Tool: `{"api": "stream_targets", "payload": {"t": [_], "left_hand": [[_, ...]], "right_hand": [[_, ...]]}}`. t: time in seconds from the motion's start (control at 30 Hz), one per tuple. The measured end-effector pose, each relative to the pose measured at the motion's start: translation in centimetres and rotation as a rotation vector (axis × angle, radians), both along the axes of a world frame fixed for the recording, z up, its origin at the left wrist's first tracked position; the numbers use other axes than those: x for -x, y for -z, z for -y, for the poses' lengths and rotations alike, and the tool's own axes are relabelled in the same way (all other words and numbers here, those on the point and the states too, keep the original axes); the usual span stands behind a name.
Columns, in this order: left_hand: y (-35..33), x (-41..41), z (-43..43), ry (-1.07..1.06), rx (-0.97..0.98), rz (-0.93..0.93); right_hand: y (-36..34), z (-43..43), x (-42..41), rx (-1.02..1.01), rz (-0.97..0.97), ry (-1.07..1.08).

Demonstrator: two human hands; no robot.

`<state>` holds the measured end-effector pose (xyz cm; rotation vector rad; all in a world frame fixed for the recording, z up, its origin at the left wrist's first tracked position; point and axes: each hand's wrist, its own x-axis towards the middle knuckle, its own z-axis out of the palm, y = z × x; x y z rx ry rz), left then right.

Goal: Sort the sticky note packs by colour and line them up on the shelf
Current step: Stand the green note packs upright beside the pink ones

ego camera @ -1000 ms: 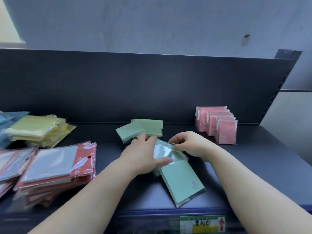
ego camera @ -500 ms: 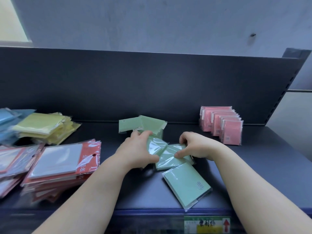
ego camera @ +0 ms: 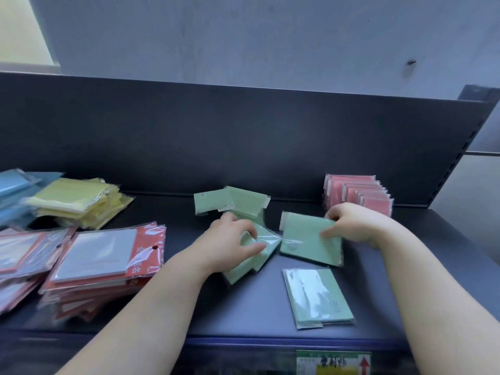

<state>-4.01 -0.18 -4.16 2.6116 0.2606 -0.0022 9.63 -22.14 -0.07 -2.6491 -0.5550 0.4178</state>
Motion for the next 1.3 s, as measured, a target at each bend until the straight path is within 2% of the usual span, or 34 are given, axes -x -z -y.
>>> {"api": "stream_targets", "payload": {"t": [0.1, 0.2, 0.3, 0.37, 0.47, 0.57, 0.67, 0.93, 1.13, 1.3], "left_hand": [[-0.1, -0.5, -0.1, -0.026, -0.016, 0.066], [-0.1, -1.1, -0.3, -0.144, -0.041, 0.224], [-0.2, -1.4, -0.7, -0.332, -0.099, 0.297], [0.0, -1.6, -1.0, -0.380, -0.138, 0.216], [0.3, -1.9, -1.1, -0.380, -0.158, 0.076], [0.4, -2.0, -1.1, -0.404, -0.170, 0.053], [0.3, -2.0, -1.2, -0.432, -0.167, 0.016], [0.4, -2.1, -1.5, -0.473, -0.156, -0.038], [0.3, -2.0, -1.6, -0.457, -0.050, 0.000], [0.3, -1.8, -1.7, -0.453, -0.036, 0.009]], "right_hand": [[-0.5, 0.2, -0.3, -0.261, 0.009, 0.049], [-0.3, -1.1, -0.8, -0.507, 0.014, 0.089], [-0.1, -3.6, -1.2, -0.761, -0.193, 0.091], [0.1, -5.5, -1.1, -0.839, -0.322, 0.070], [0.8, -8.6, -1.1, -0.819, -0.355, 0.071], [2.0, -10.8, -1.7, -0.684, -0.246, 0.068], [3.0, -11.9, -2.0, -0.620, -0.261, 0.062], [2.6, -11.3, -2.7, -0.781, -0.281, 0.112], [2.1, -13.8, -1.9, -0.778, -0.381, 0.030], [2.6, -14.2, -1.5, -0.833, -0.285, 0.089]]}}
